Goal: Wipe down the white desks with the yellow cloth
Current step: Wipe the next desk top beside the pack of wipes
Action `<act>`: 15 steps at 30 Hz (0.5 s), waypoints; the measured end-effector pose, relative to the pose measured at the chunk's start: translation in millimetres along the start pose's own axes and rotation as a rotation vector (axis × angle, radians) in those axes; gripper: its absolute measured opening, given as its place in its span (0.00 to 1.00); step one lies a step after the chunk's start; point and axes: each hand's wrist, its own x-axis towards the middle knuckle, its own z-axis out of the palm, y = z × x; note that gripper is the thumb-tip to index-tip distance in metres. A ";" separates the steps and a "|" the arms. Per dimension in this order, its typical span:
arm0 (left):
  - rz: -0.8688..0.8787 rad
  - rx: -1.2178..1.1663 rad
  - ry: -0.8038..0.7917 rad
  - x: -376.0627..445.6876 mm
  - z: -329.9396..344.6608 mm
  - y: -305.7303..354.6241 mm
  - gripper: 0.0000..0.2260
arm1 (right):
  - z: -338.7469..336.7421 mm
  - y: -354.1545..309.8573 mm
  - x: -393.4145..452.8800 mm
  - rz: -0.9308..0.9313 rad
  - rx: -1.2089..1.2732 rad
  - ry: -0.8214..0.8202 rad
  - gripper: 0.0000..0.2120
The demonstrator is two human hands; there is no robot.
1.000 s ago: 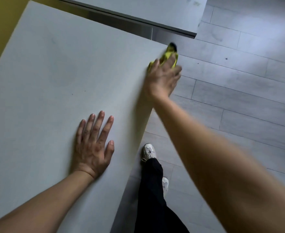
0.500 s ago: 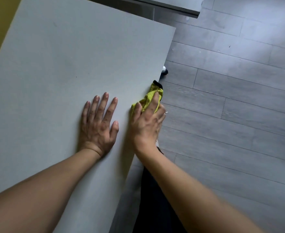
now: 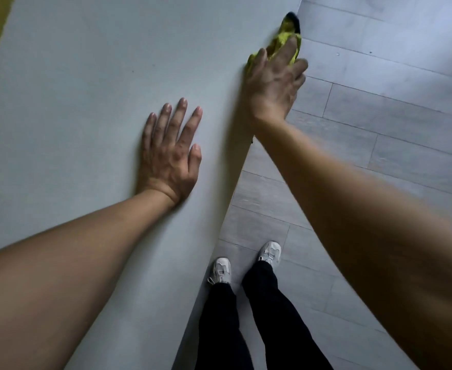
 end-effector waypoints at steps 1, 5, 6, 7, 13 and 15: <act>0.000 -0.002 0.002 0.0 -0.1 0.7 0.28 | -0.2 6.3 -18.1 -0.005 0.012 -0.003 0.30; -0.004 -0.012 -0.010 -0.5 -4.3 2.6 0.28 | 0.1 45.4 -136.8 -0.002 0.114 -0.074 0.30; -0.004 -0.012 -0.014 -1.0 -5.6 2.4 0.28 | -1.9 54.1 -167.8 -0.007 0.135 -0.082 0.30; -0.007 -0.014 -0.022 -1.3 -6.3 2.6 0.28 | -2.3 61.7 -192.5 -0.010 0.146 -0.086 0.31; -0.057 -0.065 -0.010 -6.5 -7.1 4.8 0.26 | -3.2 62.5 -197.5 -0.002 0.112 -0.057 0.30; -0.076 -0.087 0.012 -29.9 -8.1 3.4 0.26 | -3.2 50.2 -166.9 0.016 0.094 -0.040 0.29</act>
